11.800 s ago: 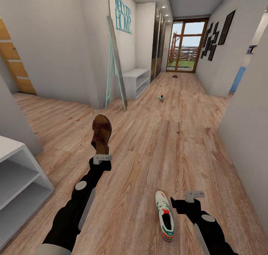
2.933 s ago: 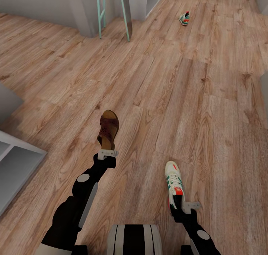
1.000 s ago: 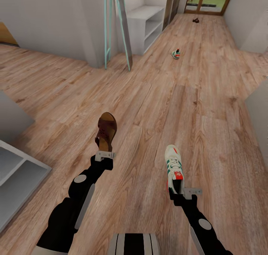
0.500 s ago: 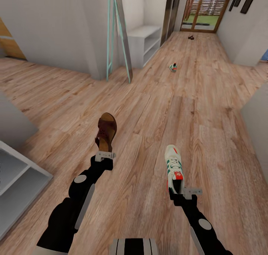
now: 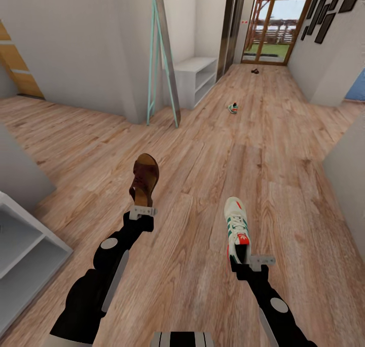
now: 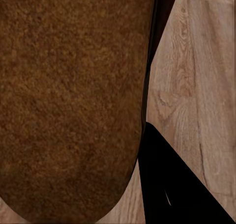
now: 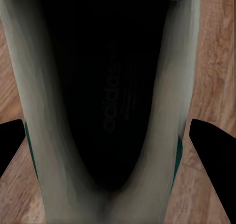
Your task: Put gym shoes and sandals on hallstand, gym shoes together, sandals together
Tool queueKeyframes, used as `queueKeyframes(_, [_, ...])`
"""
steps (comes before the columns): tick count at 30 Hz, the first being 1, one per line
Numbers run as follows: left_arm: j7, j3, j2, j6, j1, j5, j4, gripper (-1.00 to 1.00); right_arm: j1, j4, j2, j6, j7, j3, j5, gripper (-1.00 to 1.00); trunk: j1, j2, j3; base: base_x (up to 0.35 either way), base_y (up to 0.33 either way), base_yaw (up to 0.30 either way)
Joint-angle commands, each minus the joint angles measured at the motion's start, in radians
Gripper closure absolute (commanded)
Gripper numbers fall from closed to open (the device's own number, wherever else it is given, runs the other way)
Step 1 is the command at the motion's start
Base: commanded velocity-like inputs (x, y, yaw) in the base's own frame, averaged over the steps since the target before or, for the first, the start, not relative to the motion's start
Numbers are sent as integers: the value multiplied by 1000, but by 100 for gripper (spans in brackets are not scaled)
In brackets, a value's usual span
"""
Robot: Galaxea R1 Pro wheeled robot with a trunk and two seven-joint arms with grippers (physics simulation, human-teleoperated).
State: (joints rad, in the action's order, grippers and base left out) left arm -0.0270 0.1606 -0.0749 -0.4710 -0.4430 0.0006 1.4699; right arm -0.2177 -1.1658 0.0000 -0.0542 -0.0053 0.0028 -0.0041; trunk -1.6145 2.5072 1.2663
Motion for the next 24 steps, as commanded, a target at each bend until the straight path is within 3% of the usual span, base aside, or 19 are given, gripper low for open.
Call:
queueKeyframes(1, [-5,-1,0,-6,0,-4,1,100,0,-2,0,-6,-1,0,0,100,1,0,-5,0,0,0])
queueKeyframes(7, [-5,-1,0,-6,0,-4,1,100,0,-2,0,-6,-1,0,0,100,3,-1,-38,0,0,0])
queueKeyframes(19, [-5,-1,1,-6,0,-4,1,100,0,-2,0,-6,-1,0,0,100,3,-1,-56,-5,-1,0])
queueKeyframes(24, [-5,-1,4,-6,0,-5,1,100,0,-2,0,-6,-1,0,0,100,3,-1,-57,-208,-99,0])
